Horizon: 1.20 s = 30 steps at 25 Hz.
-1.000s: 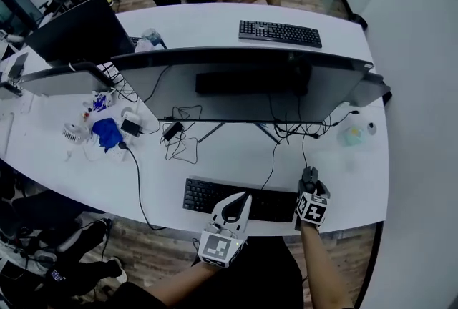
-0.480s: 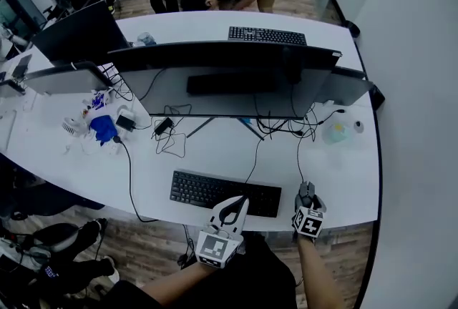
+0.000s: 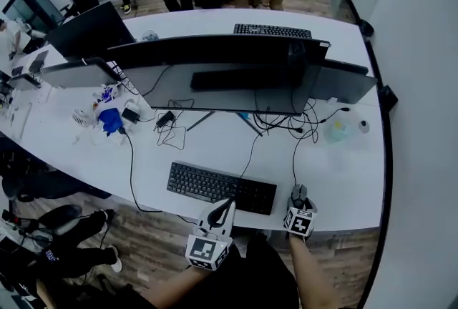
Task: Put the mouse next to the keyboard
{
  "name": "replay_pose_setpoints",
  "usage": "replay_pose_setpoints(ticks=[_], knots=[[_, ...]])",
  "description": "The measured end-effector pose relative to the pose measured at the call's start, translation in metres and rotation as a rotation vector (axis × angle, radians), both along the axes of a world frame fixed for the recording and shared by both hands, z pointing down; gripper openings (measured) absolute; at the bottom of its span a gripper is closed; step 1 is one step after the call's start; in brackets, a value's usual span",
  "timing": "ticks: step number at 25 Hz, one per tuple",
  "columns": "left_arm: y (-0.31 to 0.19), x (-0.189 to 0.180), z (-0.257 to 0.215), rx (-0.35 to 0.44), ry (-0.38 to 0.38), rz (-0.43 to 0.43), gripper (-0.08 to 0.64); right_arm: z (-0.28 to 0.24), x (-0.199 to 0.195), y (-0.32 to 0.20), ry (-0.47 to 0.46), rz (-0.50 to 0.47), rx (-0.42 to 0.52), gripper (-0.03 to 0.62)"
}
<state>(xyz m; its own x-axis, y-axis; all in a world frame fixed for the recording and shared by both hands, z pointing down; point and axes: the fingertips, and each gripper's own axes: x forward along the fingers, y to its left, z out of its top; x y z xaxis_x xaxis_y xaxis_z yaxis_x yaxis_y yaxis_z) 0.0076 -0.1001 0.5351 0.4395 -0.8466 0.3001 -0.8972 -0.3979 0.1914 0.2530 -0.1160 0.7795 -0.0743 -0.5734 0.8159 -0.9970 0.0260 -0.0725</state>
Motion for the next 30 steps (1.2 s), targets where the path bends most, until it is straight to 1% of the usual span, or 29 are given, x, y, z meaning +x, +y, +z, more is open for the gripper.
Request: replay_pose_setpoints(ticks=[3, 5, 10, 13, 17, 19, 20, 22, 24, 27, 28, 30], knots=[[0.014, 0.001, 0.016, -0.045, -0.009, -0.003, 0.014, 0.003, -0.001, 0.002, -0.002, -0.011, 0.01, 0.288], [0.023, -0.001, 0.022, -0.059, -0.025, 0.0, 0.014, 0.003, -0.001, 0.001, -0.01, -0.015, 0.016, 0.288], [0.032, 0.003, 0.015, -0.029, -0.044, 0.011, 0.014, -0.011, 0.001, 0.008, -0.036, -0.015, 0.026, 0.29], [0.038, 0.014, 0.006, -0.005, -0.04, 0.009, 0.014, -0.037, 0.002, 0.023, -0.069, -0.042, 0.05, 0.29], [0.048, 0.032, -0.011, 0.031, -0.027, -0.023, 0.014, -0.088, -0.001, 0.037, -0.097, -0.11, 0.136, 0.288], [0.055, 0.043, -0.018, 0.049, -0.027, -0.038, 0.014, -0.115, -0.007, 0.043, -0.136, -0.132, 0.184, 0.286], [0.058, 0.047, -0.021, 0.057, -0.028, -0.046, 0.014, -0.13, -0.012, 0.045, -0.163, -0.143, 0.212, 0.266], [0.063, 0.054, -0.027, 0.067, -0.026, -0.059, 0.014, -0.159, -0.027, 0.05, -0.215, -0.18, 0.274, 0.204], [0.068, 0.062, -0.035, 0.077, -0.023, -0.052, 0.014, -0.19, -0.042, 0.055, -0.247, -0.225, 0.344, 0.161], [0.078, 0.07, -0.052, 0.106, -0.015, -0.023, 0.014, -0.24, -0.06, 0.067, -0.283, -0.267, 0.458, 0.047], [0.082, 0.07, -0.058, 0.119, -0.008, -0.015, 0.014, -0.255, -0.066, 0.072, -0.288, -0.282, 0.491, 0.036], [0.088, 0.067, -0.072, 0.155, 0.007, -0.002, 0.014, -0.281, -0.08, 0.084, -0.266, -0.321, 0.549, 0.026]])
